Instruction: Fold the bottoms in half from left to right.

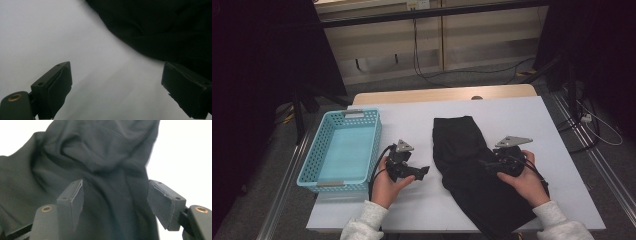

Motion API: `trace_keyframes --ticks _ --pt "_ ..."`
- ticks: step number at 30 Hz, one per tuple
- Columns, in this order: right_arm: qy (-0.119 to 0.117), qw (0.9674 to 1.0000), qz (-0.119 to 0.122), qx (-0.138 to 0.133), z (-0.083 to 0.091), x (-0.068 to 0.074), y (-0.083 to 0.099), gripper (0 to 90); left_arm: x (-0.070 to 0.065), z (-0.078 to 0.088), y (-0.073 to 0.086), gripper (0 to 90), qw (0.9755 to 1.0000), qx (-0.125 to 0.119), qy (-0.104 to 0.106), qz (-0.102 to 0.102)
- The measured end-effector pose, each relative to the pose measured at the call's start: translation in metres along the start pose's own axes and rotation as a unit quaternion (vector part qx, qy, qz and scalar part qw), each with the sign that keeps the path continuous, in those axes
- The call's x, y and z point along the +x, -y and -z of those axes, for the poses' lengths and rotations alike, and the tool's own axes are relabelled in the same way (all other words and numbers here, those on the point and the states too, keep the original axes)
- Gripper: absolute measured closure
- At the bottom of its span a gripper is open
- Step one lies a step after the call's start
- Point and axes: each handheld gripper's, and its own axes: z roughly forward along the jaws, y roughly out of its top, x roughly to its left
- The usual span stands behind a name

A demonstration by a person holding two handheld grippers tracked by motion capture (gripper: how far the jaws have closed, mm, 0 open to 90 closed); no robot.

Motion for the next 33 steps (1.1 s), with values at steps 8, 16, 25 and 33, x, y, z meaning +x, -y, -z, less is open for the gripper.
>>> trace_keyframes --ticks 8,16,25,33 --pt "0.024 0.9993 -0.017 0.021 0.012 -0.018 0.018 36.5 -0.002 0.000 0.001 9.7 1.0000 0.002 0.001 -0.003" --pt "0.026 0.9983 -0.031 0.042 0.016 -0.022 0.031 44.6 -0.003 0.001 0.001 9.9 1.0000 0.001 0.000 -0.004" --pt "0.006 0.9983 -0.043 0.039 0.019 -0.021 0.033 88.0 -0.005 0.002 -0.001 10.0 0.9999 0.001 0.001 -0.013" --pt "0.010 0.9983 -0.041 0.040 0.021 -0.036 0.028 88.7 -0.004 0.003 -0.001 10.0 1.0000 -0.004 0.003 -0.007"
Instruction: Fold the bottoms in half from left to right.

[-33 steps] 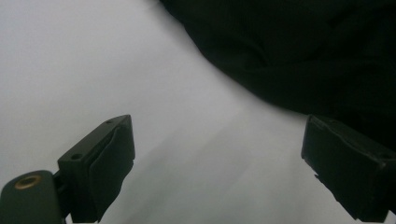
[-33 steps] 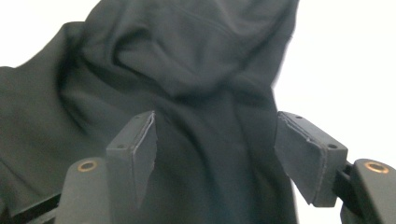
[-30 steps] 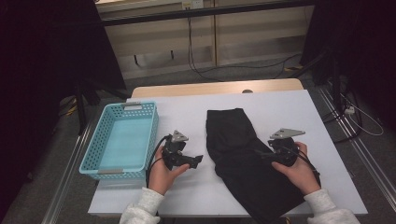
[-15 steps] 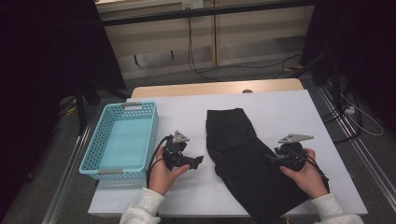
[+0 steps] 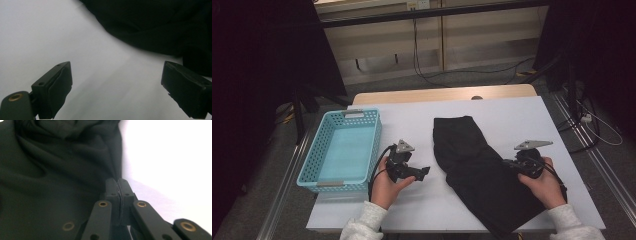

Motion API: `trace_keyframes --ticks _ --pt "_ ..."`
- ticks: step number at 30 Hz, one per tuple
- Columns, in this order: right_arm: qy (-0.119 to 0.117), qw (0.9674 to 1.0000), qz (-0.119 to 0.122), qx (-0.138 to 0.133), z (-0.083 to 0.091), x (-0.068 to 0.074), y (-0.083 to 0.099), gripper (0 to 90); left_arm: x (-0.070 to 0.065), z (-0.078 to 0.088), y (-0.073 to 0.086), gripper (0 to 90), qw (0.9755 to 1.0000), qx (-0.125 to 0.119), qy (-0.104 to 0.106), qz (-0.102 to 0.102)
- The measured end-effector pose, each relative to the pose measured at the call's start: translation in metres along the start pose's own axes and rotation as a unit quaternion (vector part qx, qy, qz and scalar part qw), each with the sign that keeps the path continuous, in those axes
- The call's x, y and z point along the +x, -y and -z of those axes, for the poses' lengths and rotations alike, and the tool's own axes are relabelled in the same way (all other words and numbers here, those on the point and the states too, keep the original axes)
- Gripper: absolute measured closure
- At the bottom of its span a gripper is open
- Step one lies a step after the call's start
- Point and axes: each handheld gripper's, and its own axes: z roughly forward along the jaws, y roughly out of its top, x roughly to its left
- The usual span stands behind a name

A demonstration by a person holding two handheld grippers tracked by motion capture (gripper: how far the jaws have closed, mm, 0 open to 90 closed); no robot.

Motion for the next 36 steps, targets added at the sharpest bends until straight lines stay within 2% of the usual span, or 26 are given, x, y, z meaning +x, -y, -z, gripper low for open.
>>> trace_keyframes --ticks 3,4,5,6,8,10,11,12,13,16,17,19,20,21,22,24,25,26,31,35,36 --pt "0.010 0.9999 0.004 -0.001 0.002 -0.005 -0.002 88.7 0.000 0.000 0.000 10.0 1.0000 0.001 0.004 -0.002" --pt "0.031 0.9995 0.010 0.000 0.002 -0.012 -0.004 88.7 0.000 0.001 0.001 10.0 1.0000 0.002 0.003 -0.002" --pt "0.031 0.9995 0.010 0.000 0.002 -0.012 -0.004 88.7 0.001 0.001 0.001 10.0 1.0000 0.002 0.000 -0.003" --pt "0.040 0.9992 0.001 0.001 0.000 -0.020 -0.004 88.6 0.002 0.004 0.002 10.0 1.0000 0.001 -0.002 -0.001" --pt "0.041 0.9991 -0.002 0.002 -0.001 -0.023 -0.004 88.5 0.003 0.005 0.002 10.0 1.0000 0.000 -0.003 0.002" --pt "0.043 0.9991 -0.007 0.001 -0.002 -0.025 -0.004 85.3 0.004 0.006 0.002 9.9 1.0000 -0.002 -0.003 0.004" --pt "0.049 0.9988 -0.001 0.002 -0.002 -0.024 -0.005 81.4 0.004 0.005 0.002 9.9 1.0000 -0.001 -0.002 0.006" --pt "0.051 0.9986 0.015 -0.001 -0.002 -0.019 -0.008 69.9 0.004 0.005 0.003 9.7 1.0000 0.000 -0.004 0.004" --pt "0.051 0.9986 0.013 -0.004 -0.002 -0.017 -0.010 64.0 0.004 0.005 0.003 9.7 1.0000 0.001 -0.005 0.003" --pt "0.051 0.9984 0.025 -0.008 -0.001 -0.011 -0.014 61.5 0.004 0.005 0.004 9.6 1.0000 0.004 -0.004 0.005" --pt "0.044 0.9985 0.027 -0.020 -0.001 -0.005 -0.019 54.3 0.004 0.006 0.005 9.5 1.0000 0.003 -0.004 0.008" --pt "0.042 0.9985 0.027 -0.023 0.000 -0.002 -0.021 52.9 0.004 0.007 0.006 9.5 0.9999 0.004 -0.006 0.008" --pt "0.030 0.9982 0.035 -0.039 -0.001 0.008 -0.028 47.6 0.004 0.008 0.007 9.4 0.9999 0.004 -0.006 0.009" --pt "0.030 0.9982 0.035 -0.039 -0.001 0.008 -0.028 47.6 0.004 0.008 0.007 9.3 0.9999 0.004 -0.006 0.009" --pt "0.018 0.9980 0.041 -0.045 -0.004 0.017 -0.034 47.3 0.005 0.009 0.008 9.3 0.9999 0.004 -0.007 0.011" --pt "0.012 0.9979 0.041 -0.049 -0.006 0.022 -0.038 46.8 0.005 0.010 0.008 9.3 0.9999 0.006 -0.008 0.008" --pt "0.003 0.9975 0.047 -0.053 -0.012 0.030 -0.043 46.2 0.005 0.010 0.010 9.3 0.9998 0.002 -0.010 0.015" --pt "0.003 0.9975 0.047 -0.053 -0.012 0.030 -0.043 46.2 0.005 0.010 0.010 9.3 0.9998 0.002 -0.010 0.015" --pt "-0.015 0.9964 0.057 -0.062 -0.031 0.051 -0.058 44.9 0.005 0.012 0.014 9.3 0.9997 0.003 -0.012 0.020" --pt "-0.028 0.9954 0.059 -0.070 -0.038 0.061 -0.065 43.1 0.006 0.013 0.017 9.3 0.9996 0.005 -0.017 0.020" --pt "-0.033 0.9951 0.063 -0.069 -0.044 0.068 -0.070 41.2 0.005 0.014 0.018 9.3 0.9996 0.006 -0.016 0.023"
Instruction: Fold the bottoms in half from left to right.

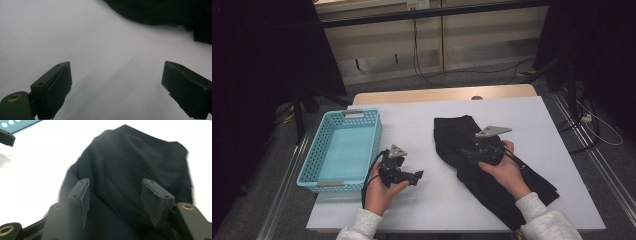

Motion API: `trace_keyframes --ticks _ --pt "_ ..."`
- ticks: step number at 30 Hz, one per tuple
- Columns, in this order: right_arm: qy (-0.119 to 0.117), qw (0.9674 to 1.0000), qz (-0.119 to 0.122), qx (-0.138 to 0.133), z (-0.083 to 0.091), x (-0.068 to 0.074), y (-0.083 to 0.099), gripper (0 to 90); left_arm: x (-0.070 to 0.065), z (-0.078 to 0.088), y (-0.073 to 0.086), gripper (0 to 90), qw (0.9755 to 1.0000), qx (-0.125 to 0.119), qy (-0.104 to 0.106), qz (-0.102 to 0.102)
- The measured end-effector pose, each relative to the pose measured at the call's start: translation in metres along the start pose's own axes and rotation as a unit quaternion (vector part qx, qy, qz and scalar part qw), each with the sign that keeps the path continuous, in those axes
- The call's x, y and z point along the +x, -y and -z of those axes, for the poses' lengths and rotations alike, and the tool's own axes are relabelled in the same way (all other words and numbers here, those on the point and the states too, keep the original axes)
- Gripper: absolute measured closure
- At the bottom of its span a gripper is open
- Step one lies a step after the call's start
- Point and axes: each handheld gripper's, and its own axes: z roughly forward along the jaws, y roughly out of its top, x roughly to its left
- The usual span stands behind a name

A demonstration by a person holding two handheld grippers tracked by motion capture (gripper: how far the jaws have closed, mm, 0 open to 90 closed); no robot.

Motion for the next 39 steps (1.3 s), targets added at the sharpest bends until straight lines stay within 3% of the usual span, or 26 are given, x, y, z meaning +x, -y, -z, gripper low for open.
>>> trace_keyframes --ticks 9,10,13,14,16,18,20,21,22,24,27,30,34,35,39 --pt "-0.041 0.9989 0.022 0.008 -0.035 0.030 -0.012 40.8 0.001 0.006 0.005 9.3 1.0000 -0.004 -0.006 0.004" --pt "-0.050 0.9983 0.027 0.015 -0.047 0.038 -0.011 38.0 0.001 0.006 0.006 9.3 1.0000 -0.001 -0.007 0.003" --pt "-0.046 0.9977 0.039 0.030 -0.056 0.044 -0.009 37.1 0.001 0.006 0.009 9.3 0.9999 0.002 -0.009 0.004" --pt "-0.030 0.9977 0.048 0.038 -0.063 0.046 -0.006 40.7 0.001 0.006 0.010 9.4 0.9999 0.002 -0.011 0.002" --pt "-0.021 0.9974 0.054 0.041 -0.066 0.045 -0.004 42.9 0.002 0.006 0.011 9.4 0.9999 0.000 -0.009 0.008" --pt "-0.021 0.9973 0.058 0.041 -0.067 0.045 -0.004 44.4 0.002 0.007 0.011 9.4 0.9999 0.001 -0.009 0.008" --pt "-0.012 0.9977 0.054 0.038 -0.066 0.043 -0.004 61.6 0.003 0.008 0.011 9.4 0.9999 -0.001 -0.009 0.010" --pt "-0.012 0.9977 0.054 0.038 -0.066 0.043 -0.004 61.6 0.003 0.008 0.011 9.4 0.9999 -0.002 -0.010 0.011" --pt "-0.009 0.9982 0.049 0.035 -0.065 0.040 -0.003 75.9 0.003 0.008 0.011 9.4 0.9999 -0.002 -0.007 0.011" --pt "-0.019 0.9987 0.036 0.031 -0.064 0.035 -0.003 80.2 0.003 0.008 0.011 9.4 0.9999 -0.003 -0.008 0.011" --pt "-0.028 0.9988 0.027 0.030 -0.063 0.033 -0.002 81.6 0.002 0.008 0.010 9.4 0.9999 -0.005 -0.008 0.011" --pt "-0.043 0.9966 0.063 0.032 -0.060 0.042 -0.003 82.6 0.002 0.009 0.008 9.5 0.9999 -0.007 -0.008 0.010" --pt "-0.066 0.9938 0.079 0.039 -0.056 0.051 -0.002 82.7 0.003 0.009 0.006 9.5 0.9998 -0.011 -0.006 0.013" --pt "-0.081 0.9914 0.091 0.046 -0.053 0.057 0.000 82.7 0.004 0.010 0.005 9.5 0.9998 -0.013 -0.005 0.016" --pt "-0.100 0.9891 0.097 0.049 -0.049 0.063 0.003 82.7 0.005 0.010 0.002 9.5 0.9997 -0.016 -0.007 0.017"
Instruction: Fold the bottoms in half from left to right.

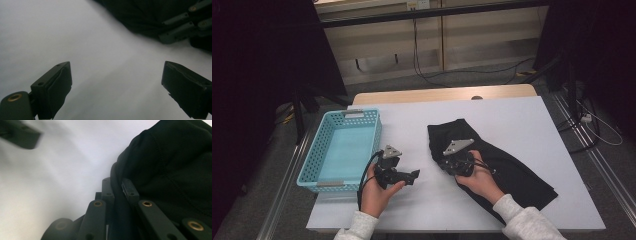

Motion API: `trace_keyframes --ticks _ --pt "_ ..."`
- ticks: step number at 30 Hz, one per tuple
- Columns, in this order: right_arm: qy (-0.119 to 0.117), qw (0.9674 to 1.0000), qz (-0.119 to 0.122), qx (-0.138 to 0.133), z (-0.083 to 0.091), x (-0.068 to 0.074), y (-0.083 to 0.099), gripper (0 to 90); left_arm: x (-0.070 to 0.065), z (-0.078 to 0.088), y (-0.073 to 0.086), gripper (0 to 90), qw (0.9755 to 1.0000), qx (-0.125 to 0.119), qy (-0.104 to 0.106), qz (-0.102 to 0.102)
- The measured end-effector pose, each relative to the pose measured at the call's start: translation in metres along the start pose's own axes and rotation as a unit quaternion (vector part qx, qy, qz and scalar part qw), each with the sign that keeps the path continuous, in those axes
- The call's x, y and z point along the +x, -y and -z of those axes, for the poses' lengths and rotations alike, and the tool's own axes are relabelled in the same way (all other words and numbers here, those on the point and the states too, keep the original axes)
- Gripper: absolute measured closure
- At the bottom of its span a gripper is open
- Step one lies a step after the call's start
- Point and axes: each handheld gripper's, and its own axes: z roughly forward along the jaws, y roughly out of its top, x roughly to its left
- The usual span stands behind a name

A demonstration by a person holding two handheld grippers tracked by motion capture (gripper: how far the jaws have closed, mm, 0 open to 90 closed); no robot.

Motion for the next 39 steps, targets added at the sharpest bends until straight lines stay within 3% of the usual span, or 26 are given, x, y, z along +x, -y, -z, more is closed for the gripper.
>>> trace_keyframes --ticks 2,4,5,6,8,10,11,13,14,19,20,23,29,36,37,39 --pt "-0.016 0.9999 0.004 -0.001 0.002 0.007 0.002 82.7 0.001 0.000 -0.003 9.5 1.0000 0.000 0.001 0.002" --pt "-0.041 0.9989 0.023 0.002 0.003 0.019 0.005 82.6 0.002 -0.001 -0.005 10.0 1.0000 -0.002 -0.004 0.002" --pt "-0.041 0.9989 0.023 0.002 0.003 0.019 0.005 82.6 0.002 -0.001 -0.007 10.0 0.9999 -0.003 -0.010 0.000" --pt "-0.066 0.9973 0.031 0.001 0.004 0.028 0.005 82.6 0.002 -0.002 -0.010 10.1 0.9999 -0.005 -0.014 0.001" --pt "-0.076 0.9964 0.037 0.000 0.005 0.033 0.006 82.4 0.003 -0.003 -0.012 10.1 0.9999 -0.005 -0.011 0.004" --pt "-0.090 0.9954 0.032 -0.013 0.005 0.042 0.007 70.4 0.001 -0.007 -0.017 10.1 0.9999 -0.002 -0.014 -0.001" --pt "-0.090 0.9954 0.032 -0.013 0.005 0.042 0.007 70.4 0.001 -0.007 -0.017 10.1 0.9999 -0.002 -0.014 -0.001" --pt "-0.082 0.9961 0.026 -0.019 0.009 0.044 0.005 58.1 0.001 -0.010 -0.021 10.1 0.9999 -0.001 -0.013 -0.001" --pt "-0.068 0.9971 0.024 -0.026 0.016 0.043 0.003 47.1 0.002 -0.012 -0.023 10.1 0.9999 -0.003 -0.014 0.002" --pt "-0.034 0.9985 0.013 -0.042 0.040 0.032 0.001 36.3 0.008 -0.017 -0.027 10.1 0.9997 -0.004 -0.016 0.018" --pt "-0.034 0.9985 0.013 -0.042 0.040 0.032 0.001 36.3 0.010 -0.018 -0.028 10.1 0.9996 -0.003 -0.017 0.023" --pt "-0.016 0.9976 -0.019 -0.064 0.061 0.016 0.005 34.0 0.014 -0.024 -0.031 10.1 0.9996 0.004 -0.017 0.023" --pt "0.020 0.9968 -0.036 -0.068 0.080 0.001 0.016 31.0 0.023 -0.038 -0.040 10.5 0.9986 -0.003 -0.024 0.047" --pt "0.048 0.9958 -0.057 -0.053 0.088 -0.011 0.033 28.6 0.027 -0.051 -0.047 16.2 0.9992 0.004 -0.026 0.032" --pt "0.058 0.9949 -0.065 -0.051 0.091 -0.016 0.039 28.7 0.028 -0.053 -0.048 22.2 0.9994 0.006 -0.024 0.024" --pt "0.066 0.9938 -0.076 -0.047 0.094 -0.021 0.045 28.7 0.032 -0.061 -0.048 23.5 0.9992 0.010 -0.020 0.034"
